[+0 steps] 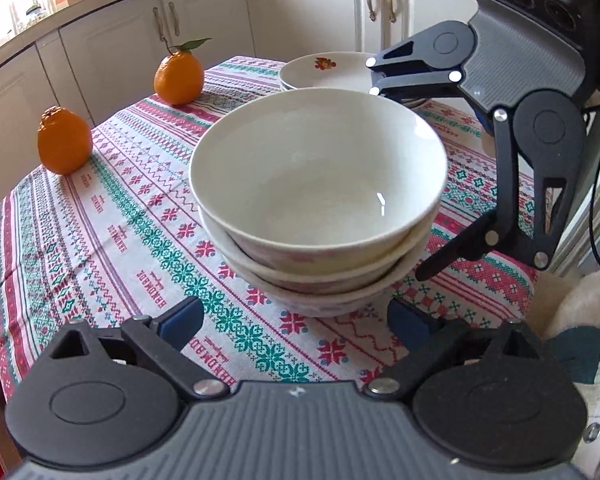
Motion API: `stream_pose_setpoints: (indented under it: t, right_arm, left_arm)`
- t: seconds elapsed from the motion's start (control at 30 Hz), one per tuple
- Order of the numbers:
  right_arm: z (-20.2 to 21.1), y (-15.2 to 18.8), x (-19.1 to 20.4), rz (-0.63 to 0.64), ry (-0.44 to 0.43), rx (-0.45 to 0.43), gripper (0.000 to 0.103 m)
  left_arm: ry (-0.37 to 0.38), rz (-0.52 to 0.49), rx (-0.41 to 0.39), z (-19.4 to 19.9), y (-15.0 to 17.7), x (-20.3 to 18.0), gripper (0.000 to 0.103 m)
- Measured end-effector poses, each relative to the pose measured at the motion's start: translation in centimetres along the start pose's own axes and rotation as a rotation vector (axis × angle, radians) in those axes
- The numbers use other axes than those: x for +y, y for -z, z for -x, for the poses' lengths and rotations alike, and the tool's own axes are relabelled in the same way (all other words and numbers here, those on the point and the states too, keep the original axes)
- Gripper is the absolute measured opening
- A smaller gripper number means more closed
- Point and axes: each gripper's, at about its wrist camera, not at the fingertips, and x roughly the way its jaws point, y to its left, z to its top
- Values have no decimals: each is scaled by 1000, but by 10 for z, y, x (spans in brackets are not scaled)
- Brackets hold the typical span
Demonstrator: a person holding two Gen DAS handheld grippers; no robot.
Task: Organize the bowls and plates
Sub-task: 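Grip the bowl stack with the left tool while the right tool grips its opposite rim, then lift the bowl stack with the left tool while the right tool lifts it over the plates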
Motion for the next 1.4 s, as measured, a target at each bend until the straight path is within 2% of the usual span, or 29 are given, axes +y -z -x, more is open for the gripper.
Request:
stream_pose_setpoints:
  t: [0.23,0.47,0.83,1.4]
  right_arm:
    - [-8,-10,-6,57,-63,10,99]
    - [-12,-15,-10,94,-119,30,94]
    - [-11,-21,-11,127,-154,42,88]
    - [-13,-23,-15,119,-189,60,87]
  left_arm:
    - [70,-111,-1,-1,-6,5,91]
    - [134,-173,3,-3,-12,9,87]
    - [171,-211,15,-8,-16,14,83]
    - [227,-221,14,-14,-16,19,82]
